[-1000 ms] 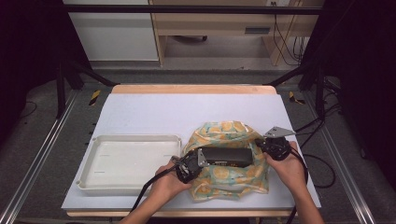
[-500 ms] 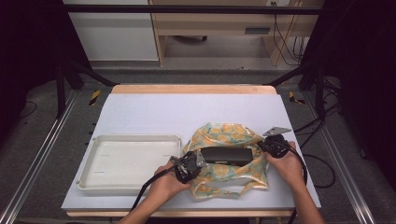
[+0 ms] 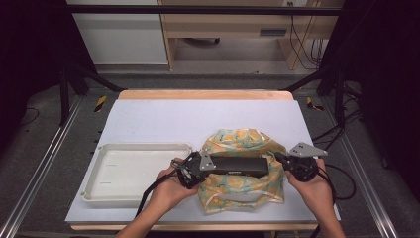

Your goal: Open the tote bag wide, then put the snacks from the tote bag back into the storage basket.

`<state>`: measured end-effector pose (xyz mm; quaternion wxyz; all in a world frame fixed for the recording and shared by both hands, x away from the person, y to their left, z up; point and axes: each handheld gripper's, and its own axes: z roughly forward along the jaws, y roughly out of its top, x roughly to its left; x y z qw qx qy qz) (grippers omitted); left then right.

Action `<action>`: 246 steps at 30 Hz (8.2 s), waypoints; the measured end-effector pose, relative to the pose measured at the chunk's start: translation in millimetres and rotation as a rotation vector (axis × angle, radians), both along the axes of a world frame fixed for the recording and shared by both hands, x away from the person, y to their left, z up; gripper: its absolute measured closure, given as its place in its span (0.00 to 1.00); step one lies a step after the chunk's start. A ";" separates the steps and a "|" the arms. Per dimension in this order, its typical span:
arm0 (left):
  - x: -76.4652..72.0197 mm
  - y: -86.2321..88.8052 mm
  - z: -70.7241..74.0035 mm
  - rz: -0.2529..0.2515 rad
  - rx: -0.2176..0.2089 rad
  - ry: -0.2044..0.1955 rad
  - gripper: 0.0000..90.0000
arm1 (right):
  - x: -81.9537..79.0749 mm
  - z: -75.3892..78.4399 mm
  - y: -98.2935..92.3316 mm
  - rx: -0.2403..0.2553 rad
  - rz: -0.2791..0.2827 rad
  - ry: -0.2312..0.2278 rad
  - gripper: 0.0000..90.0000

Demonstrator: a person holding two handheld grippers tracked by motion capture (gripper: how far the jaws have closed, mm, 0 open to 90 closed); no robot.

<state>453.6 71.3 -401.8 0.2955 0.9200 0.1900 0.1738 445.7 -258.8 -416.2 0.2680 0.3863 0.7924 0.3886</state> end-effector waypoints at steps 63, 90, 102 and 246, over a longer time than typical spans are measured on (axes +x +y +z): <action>36.5 -1.9 5.5 0.045 -0.006 -0.034 1.00 | -38.1 -61.6 16.3 -0.074 0.113 0.206 1.00; -4.3 -23.6 -50.9 -0.064 0.075 0.091 1.00 | -44.5 -55.3 11.6 -0.051 0.112 0.172 1.00; -0.6 -55.1 -29.6 -0.094 0.018 0.035 0.99 | -45.4 -60.4 15.2 -0.087 0.140 0.202 1.00; 12.3 154.5 -11.1 0.108 -0.013 0.120 0.12 | 82.3 -17.5 71.4 -0.635 0.659 0.476 0.41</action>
